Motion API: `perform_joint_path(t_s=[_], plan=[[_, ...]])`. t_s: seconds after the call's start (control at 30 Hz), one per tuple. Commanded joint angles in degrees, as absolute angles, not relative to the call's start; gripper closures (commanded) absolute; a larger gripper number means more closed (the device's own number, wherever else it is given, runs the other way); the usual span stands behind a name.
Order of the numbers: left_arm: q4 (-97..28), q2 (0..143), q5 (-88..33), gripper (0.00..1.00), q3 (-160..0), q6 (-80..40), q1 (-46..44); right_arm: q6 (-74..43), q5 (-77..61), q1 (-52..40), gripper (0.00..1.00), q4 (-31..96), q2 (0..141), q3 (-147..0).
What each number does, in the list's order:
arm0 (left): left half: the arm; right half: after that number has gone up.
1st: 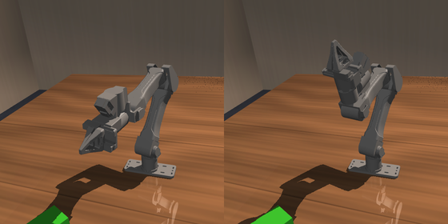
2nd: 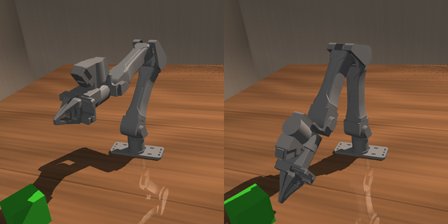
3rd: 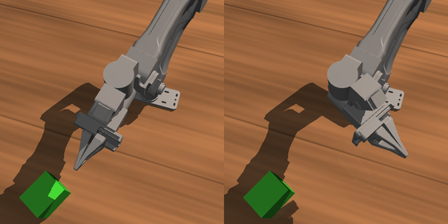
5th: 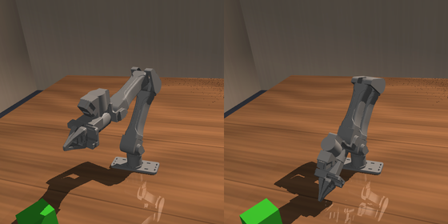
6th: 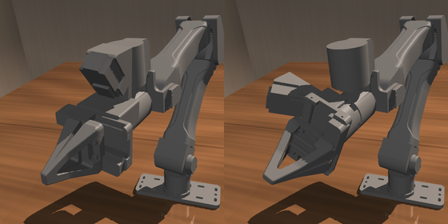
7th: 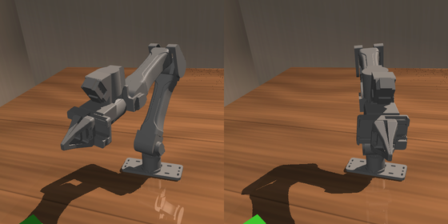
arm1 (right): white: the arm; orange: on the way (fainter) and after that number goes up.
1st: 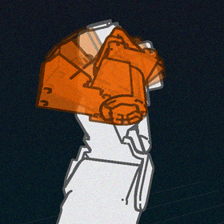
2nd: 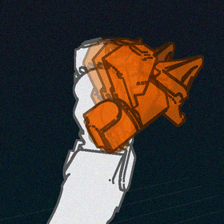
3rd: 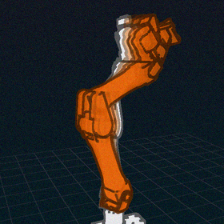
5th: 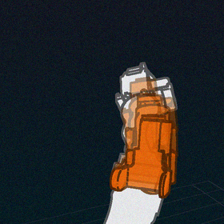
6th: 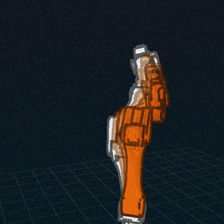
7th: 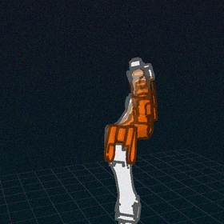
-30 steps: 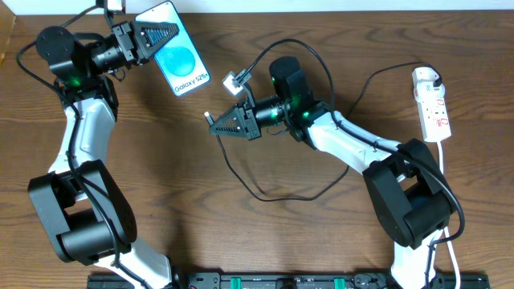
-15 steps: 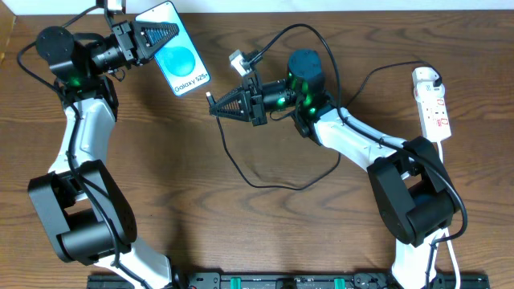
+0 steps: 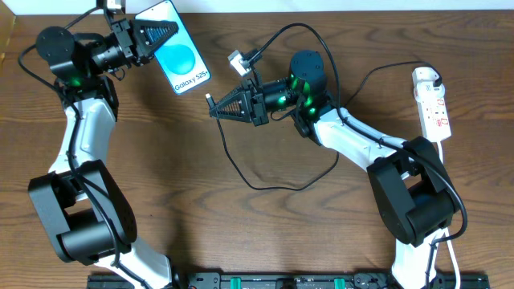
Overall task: Plug charger to phone and switch on socket
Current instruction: 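Carry the plug toward the phone's bottom port with the right gripper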
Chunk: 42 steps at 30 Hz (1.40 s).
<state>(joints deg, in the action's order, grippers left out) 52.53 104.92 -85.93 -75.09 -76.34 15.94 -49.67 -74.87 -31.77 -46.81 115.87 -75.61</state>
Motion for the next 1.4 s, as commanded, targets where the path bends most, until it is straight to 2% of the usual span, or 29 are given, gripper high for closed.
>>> perform_joint_path(t_s=[0.0,1.37], plan=[[53.1,104.81,-87.68,0.92,-75.94,-76.05,14.57,-50.33,-75.33,-32.47,0.99,-47.37,116.38,-75.68],[53.06,104.81,-87.29,0.92,-75.94,-78.35,12.19,-50.59,-74.83,-32.18,0.99,-47.29,116.38,-75.68]])
